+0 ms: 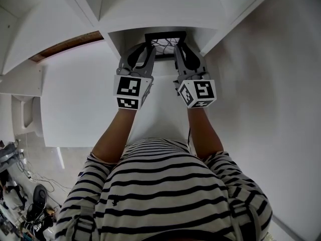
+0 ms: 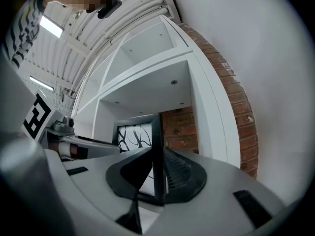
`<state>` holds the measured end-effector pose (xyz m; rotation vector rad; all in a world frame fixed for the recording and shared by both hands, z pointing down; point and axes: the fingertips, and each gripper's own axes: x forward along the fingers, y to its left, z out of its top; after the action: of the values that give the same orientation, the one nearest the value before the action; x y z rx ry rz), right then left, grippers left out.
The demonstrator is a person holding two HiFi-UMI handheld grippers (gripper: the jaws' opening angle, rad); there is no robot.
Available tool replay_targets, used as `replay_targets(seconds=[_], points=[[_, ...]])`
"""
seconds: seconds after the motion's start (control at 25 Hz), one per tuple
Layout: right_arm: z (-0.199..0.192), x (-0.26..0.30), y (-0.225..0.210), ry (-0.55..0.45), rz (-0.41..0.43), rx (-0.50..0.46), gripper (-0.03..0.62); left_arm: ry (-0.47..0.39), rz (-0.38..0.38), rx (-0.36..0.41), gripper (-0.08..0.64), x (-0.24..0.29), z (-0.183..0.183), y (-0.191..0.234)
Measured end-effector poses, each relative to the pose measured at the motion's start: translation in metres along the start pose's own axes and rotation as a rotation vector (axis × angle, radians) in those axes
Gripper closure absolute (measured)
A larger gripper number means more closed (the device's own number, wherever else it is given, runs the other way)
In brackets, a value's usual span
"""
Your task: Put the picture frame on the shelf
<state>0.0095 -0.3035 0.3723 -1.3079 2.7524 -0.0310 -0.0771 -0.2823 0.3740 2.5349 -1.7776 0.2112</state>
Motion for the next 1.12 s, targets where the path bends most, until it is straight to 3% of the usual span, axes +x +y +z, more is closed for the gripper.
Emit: replay_targets(seconds=[0.2, 0.6, 0.88, 1.12], points=[[-0.004, 0.002, 0.001, 0.01, 0.005, 0.0, 0.528, -0.009, 0.011, 0.007, 0.465, 0.001, -0.003, 0.002], [-0.003, 0.001, 0.002, 0.02, 0.017, -0.006, 0.528, -0.055, -0.02, -0.062, 0.465, -0.001, -0.006, 0.003], [-0.004, 0.002, 0.003, 0.026, 0.016, -0.013, 0.528, -0.081, -0.025, -0.073, 0.403, -0.008, -0.003, 0.004], [-0.003, 0.002, 0.003, 0.026, 0.019, -0.014, 0.528, -0.091, -0.016, -0.097, 0.402, -0.031, -0.004, -0.002]])
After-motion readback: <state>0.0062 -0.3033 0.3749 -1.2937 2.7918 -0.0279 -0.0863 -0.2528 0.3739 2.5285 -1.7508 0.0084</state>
